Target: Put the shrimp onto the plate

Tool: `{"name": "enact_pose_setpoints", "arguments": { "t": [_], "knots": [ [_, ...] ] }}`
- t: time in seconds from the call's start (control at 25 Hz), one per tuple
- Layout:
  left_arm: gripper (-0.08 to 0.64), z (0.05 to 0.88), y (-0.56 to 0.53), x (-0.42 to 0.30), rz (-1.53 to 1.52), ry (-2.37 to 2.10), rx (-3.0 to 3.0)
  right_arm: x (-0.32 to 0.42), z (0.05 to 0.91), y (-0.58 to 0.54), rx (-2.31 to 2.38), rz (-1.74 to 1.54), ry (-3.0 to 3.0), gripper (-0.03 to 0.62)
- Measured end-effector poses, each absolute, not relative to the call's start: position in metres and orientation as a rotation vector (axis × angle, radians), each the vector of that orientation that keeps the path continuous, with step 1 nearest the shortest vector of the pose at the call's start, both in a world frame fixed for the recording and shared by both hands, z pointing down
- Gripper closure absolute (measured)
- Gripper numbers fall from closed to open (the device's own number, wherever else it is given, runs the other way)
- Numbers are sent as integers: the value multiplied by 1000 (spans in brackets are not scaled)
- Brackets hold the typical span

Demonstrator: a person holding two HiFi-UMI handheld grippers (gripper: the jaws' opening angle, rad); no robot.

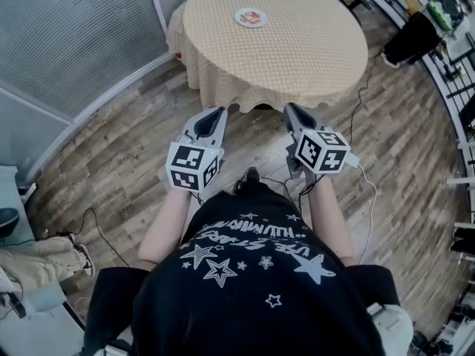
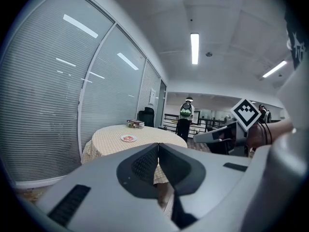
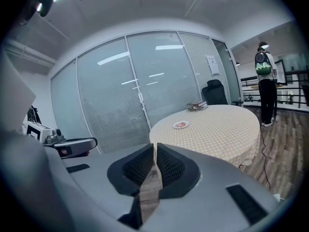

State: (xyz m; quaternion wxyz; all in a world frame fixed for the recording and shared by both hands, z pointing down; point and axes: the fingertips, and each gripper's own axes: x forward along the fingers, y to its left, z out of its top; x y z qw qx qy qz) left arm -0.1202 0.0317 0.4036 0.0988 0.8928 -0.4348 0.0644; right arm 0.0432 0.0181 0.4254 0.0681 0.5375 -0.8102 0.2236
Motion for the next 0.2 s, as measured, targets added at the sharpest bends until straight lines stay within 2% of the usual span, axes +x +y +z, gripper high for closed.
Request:
{"name": "enact_pose_setpoints", "arguments": {
  "t": [0.2],
  "knots": [
    [551, 401, 47, -114, 189, -1252, 2683, 44, 428, 41, 1639, 659, -2441, 551]
  ]
}}
